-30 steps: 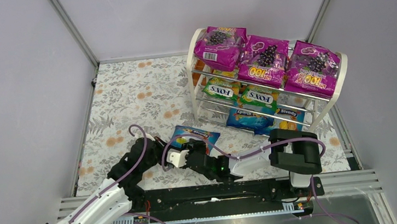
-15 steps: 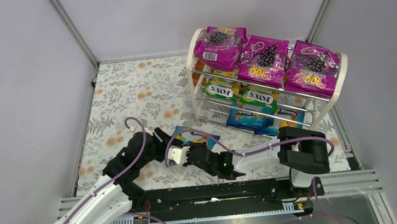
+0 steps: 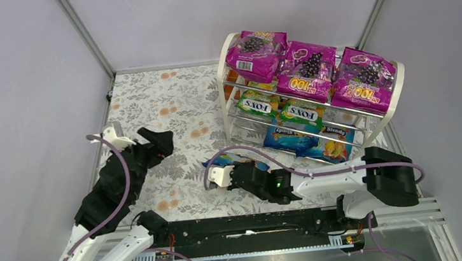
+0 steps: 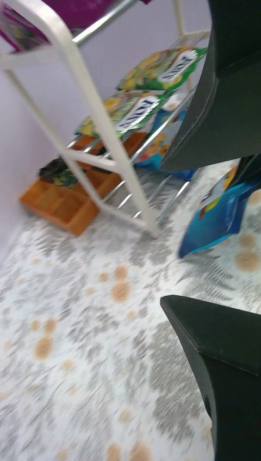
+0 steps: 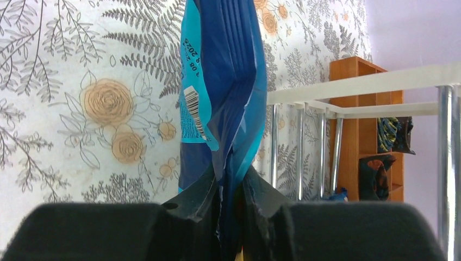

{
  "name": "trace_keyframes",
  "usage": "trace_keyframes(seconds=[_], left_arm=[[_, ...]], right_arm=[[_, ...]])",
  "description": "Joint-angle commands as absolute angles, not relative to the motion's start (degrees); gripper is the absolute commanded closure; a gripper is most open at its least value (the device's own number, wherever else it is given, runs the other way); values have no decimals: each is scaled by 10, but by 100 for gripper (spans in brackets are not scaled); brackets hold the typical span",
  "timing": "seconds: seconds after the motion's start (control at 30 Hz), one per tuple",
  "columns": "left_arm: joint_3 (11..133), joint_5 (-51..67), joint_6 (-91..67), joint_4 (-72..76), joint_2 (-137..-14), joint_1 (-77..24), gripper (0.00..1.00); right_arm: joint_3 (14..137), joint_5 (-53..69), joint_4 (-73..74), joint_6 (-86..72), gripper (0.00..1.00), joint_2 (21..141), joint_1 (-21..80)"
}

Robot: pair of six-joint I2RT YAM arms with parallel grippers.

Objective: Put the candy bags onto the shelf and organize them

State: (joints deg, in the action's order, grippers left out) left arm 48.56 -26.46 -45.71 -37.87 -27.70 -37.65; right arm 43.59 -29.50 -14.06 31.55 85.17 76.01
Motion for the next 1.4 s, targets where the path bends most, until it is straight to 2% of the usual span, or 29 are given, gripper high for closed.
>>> trace_keyframes(seconds=[0.0, 0.27, 0.4, 0.73, 1.1, 1.37], left_arm=[[542, -398, -338, -381, -273, -377, 12], [526, -463, -247, -313, -239, -377, 12], [501, -474, -229, -293, -231, -376, 12], [462, -492, -217, -270, -179, -377, 12], [449, -478, -221, -267, -164, -377, 12], [442, -467, -221, -262, -162, -377, 12]], right_arm=[[475, -301, -102, 360, 100, 772, 758], [558, -324, 21, 488, 100, 762, 758], [566, -381, 5, 586, 100, 783, 756], [569, -430, -55, 721, 100, 825, 719], [567, -471, -50, 780, 100, 852, 666], [553, -493, -29, 771, 100, 823, 663]])
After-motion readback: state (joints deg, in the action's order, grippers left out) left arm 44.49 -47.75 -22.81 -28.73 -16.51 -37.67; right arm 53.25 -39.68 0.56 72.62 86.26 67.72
